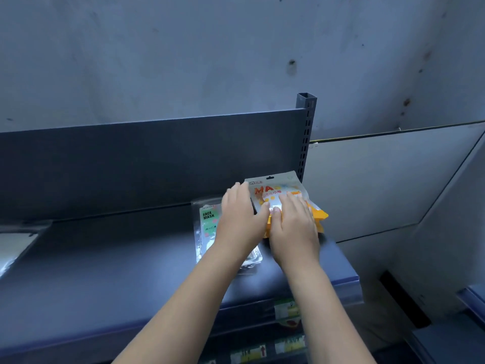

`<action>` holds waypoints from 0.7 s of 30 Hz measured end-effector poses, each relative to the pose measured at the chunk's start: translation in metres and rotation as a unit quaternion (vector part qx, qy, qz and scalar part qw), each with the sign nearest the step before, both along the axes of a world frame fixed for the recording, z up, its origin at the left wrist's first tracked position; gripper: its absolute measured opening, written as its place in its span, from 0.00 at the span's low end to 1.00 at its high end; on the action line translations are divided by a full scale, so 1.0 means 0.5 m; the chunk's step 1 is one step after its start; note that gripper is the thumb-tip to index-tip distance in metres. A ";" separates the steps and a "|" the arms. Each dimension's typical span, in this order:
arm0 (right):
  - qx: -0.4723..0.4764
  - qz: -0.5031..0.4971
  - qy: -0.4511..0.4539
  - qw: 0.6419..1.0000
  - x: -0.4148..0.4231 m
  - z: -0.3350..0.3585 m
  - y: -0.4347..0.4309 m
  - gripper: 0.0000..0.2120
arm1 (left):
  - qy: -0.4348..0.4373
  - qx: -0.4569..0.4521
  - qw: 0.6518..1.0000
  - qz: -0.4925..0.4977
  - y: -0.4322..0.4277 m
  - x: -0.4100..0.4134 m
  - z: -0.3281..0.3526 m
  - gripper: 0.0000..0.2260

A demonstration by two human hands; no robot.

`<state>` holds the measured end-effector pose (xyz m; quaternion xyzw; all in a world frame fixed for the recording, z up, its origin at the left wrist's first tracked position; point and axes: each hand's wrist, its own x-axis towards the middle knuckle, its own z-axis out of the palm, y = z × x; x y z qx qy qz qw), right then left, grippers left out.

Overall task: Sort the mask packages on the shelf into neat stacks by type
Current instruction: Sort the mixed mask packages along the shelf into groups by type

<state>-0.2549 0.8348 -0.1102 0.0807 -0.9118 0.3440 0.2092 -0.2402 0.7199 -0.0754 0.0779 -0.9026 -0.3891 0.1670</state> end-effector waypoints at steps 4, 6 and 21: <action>0.000 0.079 -0.021 0.997 0.030 0.022 -0.040 0.30 | 0.007 -0.120 0.992 0.030 -0.049 0.053 0.014 0.29; 0.000 0.103 -0.041 0.994 0.045 0.028 -0.061 0.28 | 0.008 -0.143 0.988 0.063 -0.088 0.072 0.005 0.30; 0.005 0.182 -0.086 0.980 0.182 0.037 -0.383 0.29 | -0.030 -0.249 0.941 0.226 -0.463 0.284 -0.041 0.30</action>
